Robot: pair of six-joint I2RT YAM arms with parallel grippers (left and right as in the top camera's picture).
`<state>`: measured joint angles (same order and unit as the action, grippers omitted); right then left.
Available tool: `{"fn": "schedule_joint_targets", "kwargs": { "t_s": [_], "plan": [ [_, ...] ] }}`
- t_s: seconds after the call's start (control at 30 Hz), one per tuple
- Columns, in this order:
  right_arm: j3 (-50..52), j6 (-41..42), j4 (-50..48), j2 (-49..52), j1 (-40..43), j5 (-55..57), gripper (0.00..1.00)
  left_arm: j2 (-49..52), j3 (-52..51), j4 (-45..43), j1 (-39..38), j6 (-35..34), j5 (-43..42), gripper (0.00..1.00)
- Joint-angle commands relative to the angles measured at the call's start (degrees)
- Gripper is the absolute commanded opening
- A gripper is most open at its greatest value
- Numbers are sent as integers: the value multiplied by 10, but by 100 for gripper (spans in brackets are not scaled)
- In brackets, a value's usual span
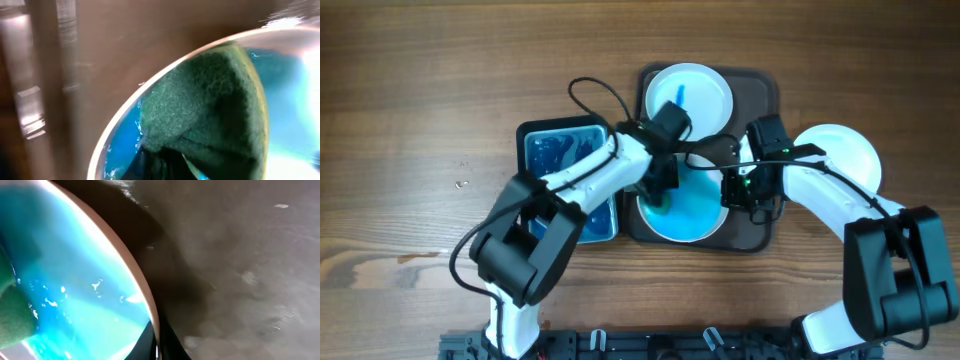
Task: Clean dirty plates on tray and stack at the side
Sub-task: 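Scrub the lower plate with the sponge in the left gripper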
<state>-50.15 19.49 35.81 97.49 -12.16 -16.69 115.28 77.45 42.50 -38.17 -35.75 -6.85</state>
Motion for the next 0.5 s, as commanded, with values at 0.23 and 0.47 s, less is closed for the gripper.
{"fn": "schedule_joint_targets", "kwargs": {
  "t_s": [0.23, 0.47],
  "plan": [
    [0, 17, -1, 16, -2, 32, 4, 62, -26, -85, -71, 10, -297, 4],
    [0, 17, -1, 16, -2, 32, 4, 61, -26, -18, -46, 28, -249, 4]
  ]
}}
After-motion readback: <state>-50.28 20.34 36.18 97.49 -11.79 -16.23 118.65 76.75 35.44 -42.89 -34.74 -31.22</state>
